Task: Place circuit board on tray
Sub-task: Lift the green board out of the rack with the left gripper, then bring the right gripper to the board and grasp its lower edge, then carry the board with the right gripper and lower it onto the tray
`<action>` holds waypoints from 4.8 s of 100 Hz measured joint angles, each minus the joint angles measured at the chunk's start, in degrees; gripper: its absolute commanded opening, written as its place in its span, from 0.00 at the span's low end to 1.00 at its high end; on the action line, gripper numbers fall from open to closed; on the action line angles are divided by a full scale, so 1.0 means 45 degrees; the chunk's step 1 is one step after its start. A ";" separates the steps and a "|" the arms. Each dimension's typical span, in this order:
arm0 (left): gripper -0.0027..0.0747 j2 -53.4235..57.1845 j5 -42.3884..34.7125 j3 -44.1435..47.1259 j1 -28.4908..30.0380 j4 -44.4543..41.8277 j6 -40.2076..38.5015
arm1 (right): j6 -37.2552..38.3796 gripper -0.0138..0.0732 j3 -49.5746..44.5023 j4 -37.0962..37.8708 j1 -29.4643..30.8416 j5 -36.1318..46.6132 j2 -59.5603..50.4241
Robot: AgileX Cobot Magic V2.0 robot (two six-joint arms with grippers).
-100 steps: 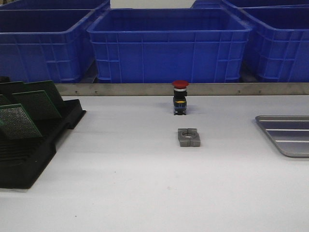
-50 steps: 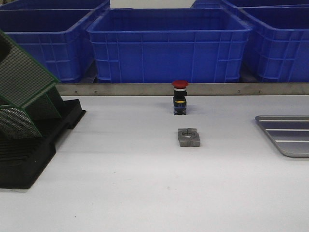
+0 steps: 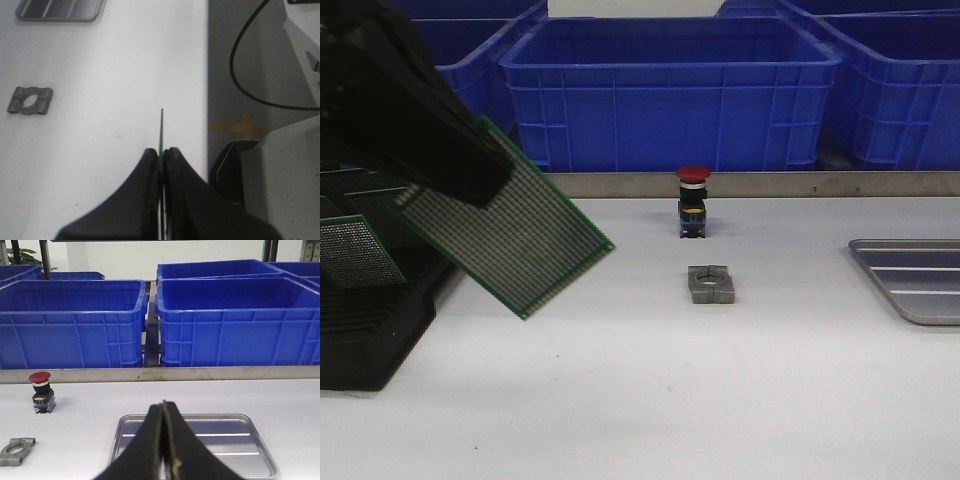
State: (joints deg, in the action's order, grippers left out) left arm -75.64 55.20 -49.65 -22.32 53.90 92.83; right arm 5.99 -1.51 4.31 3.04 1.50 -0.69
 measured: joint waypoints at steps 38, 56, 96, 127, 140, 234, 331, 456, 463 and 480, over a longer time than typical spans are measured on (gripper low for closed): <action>0.01 -0.1967 -0.0252 0.0000 -0.2098 0.1400 -0.0042 | 0.0000 0.09 0.0000 0.0000 0.0000 -0.0174 0.0000; 0.01 -0.2048 -0.0351 0.0000 -0.2104 0.1454 -0.0028 | 0.0000 0.09 0.0699 -0.0130 0.0000 -0.2431 0.0000; 0.01 -0.2048 -0.0358 0.0000 -0.2104 0.1500 -0.0028 | 0.0000 0.09 0.5024 -0.1087 0.0000 -0.7226 0.4720; 0.01 -0.2048 -0.0379 0.0000 -0.2104 0.1500 -0.0028 | -0.1887 0.47 0.6648 -0.4293 -0.0764 -0.6723 0.8780; 0.01 -0.2048 -0.0379 0.0000 -0.2104 0.1500 -0.0028 | -0.4209 0.69 0.6925 -0.5793 -0.2262 -0.6427 0.9510; 0.01 -0.2048 -0.0695 0.0000 -0.2104 0.1500 -0.0048 | -1.6979 0.68 0.7174 -1.5301 -0.9216 -0.5462 1.5060; 0.58 -0.2048 -0.0842 0.0000 -0.2104 0.1869 0.0000 | -1.7932 0.09 0.7999 -1.6057 -0.9312 -0.5908 1.6830; 0.82 -0.2048 -0.2477 -0.0985 -0.2104 0.1033 -0.0082 | -1.7728 0.13 0.8771 -1.7571 0.0760 -0.2980 1.9524; 0.82 -0.2048 -0.2477 -0.0985 -0.2104 0.1033 -0.0082 | -1.7728 0.19 0.9182 -1.7590 0.0782 -0.3041 2.0014; 0.82 -0.2048 -0.2477 -0.0985 -0.2104 0.1033 -0.0103 | -1.7728 0.64 0.9878 -1.7646 0.0812 -0.3282 2.0749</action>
State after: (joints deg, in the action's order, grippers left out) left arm -84.85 44.05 -54.08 -31.79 58.55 92.37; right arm -73.79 42.94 -75.10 6.70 -13.27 92.68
